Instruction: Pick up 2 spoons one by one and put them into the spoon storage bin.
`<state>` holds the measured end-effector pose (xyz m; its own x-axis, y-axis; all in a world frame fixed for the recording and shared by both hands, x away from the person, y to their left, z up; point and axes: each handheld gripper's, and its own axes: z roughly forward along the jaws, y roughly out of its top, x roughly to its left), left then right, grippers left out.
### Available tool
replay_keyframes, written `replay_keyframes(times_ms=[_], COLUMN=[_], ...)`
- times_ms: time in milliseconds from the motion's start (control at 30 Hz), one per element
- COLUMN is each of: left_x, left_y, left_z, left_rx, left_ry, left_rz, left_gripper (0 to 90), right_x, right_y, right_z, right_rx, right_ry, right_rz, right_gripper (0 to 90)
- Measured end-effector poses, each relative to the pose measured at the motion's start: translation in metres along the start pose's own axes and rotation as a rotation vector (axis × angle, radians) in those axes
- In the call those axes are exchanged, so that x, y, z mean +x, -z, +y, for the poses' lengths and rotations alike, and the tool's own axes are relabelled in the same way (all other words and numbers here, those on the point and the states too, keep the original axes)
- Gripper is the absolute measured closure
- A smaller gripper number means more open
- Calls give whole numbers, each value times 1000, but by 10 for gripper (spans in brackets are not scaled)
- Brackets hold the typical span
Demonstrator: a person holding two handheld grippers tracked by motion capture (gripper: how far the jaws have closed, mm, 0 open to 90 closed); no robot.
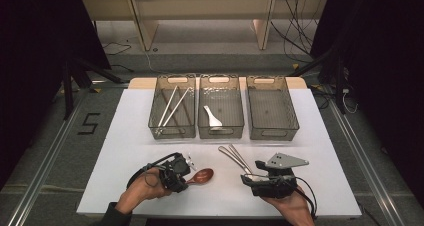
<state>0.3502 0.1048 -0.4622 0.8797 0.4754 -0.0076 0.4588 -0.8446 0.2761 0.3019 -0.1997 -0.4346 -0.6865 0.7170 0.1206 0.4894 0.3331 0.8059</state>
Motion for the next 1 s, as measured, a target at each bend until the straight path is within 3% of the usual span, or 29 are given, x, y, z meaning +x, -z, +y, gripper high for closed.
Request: replay_keyframes(times_ms=[233, 500, 1000], left_x=[-1, 1, 16], left_y=[0, 2, 24], left_z=[0, -2, -7], left_rx=[-3, -39, -155], left_ry=[-9, -4, 59], left_rz=[2, -12, 4], left_gripper=[801, 808, 810], right_x=[0, 0, -1], right_y=[0, 1, 1], right_z=[0, 0, 0], right_rx=[0, -1, -4], right_ry=[0, -1, -2], right_rz=[0, -1, -2], right_gripper=[304, 304, 304])
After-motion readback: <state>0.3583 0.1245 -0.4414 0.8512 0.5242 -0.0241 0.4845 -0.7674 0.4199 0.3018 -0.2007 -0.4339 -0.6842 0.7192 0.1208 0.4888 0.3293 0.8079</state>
